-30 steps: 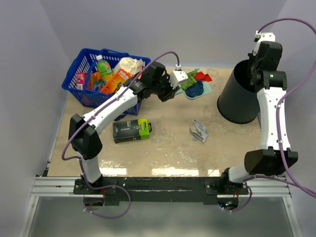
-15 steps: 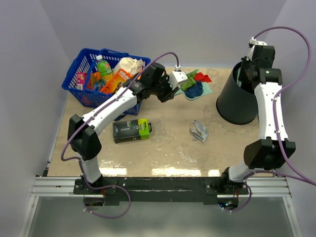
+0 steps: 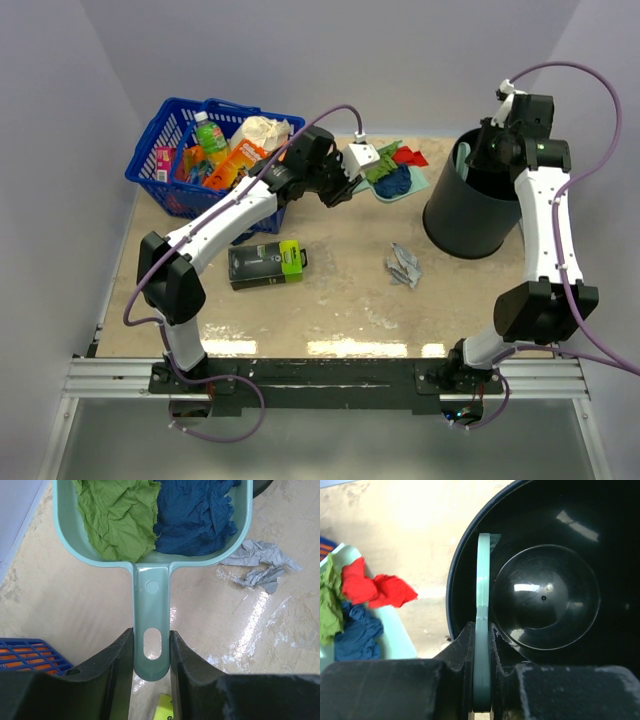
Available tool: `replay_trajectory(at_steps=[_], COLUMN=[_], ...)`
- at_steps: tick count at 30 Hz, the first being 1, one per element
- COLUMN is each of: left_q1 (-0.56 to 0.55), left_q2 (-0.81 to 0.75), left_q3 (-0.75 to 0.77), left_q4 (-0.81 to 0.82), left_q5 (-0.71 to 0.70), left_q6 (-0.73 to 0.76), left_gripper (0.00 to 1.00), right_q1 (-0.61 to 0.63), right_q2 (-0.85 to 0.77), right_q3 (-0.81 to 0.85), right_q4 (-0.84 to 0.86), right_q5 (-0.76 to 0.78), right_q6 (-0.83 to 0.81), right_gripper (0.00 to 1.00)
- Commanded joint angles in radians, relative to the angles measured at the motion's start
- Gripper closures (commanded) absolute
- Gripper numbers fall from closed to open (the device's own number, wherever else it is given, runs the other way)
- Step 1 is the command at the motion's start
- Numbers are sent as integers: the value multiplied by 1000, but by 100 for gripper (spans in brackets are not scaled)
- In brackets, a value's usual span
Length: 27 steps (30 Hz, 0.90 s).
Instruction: Sweep away the paper scraps from the table
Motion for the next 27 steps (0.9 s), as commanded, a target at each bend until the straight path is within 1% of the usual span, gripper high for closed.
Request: replay_trajectory(at_steps=[1,4,6,11,13,16,17,18,19,22,23,27], left_q1=[-5,-3,-5,-5,-3,-3,-3,-5,-3,-3,-3,-5], left_q2=[-14,-6,-3,-7,-10,-18,-21,-20,-14,37,48,91], left_q3=[57,72,83,94,92,98,101,105,112,181,196,259], left_q4=[32,31,28,31,37,46,50,57,58,47,47,57], left_q5=[9,9,9,-5,-21,-27,-19,-15,-10,-8,-10,-21], left_q6=[-13,-13,-12,-10,-13,-4,-2,-2,-2,-7,-7,-7], left_gripper=[100,100,100,100,100,100,100,100,100,100,100,100], right_q1=[12,12,13,30,30,30,30,30,30,30,28,30], right_q2=[-31,-20,1,64,72,44,32,15,9,20,21,-3], right_q3=[-20,-44,-37,52,85,144,167,181,200,296,331,365], right_q4=[20,48,74,80,51,20,17,14,3,-56,-66,-73], right_q5=[-180,-221,-290,-294,-254,-162,-157,-156,-110,-19,36,85], right_q6=[54,57,57,52,40,-26,-84,-109,-122,-167,-179,-198], right_gripper=[100,100,100,100,100,100,100,100,100,100,100,100])
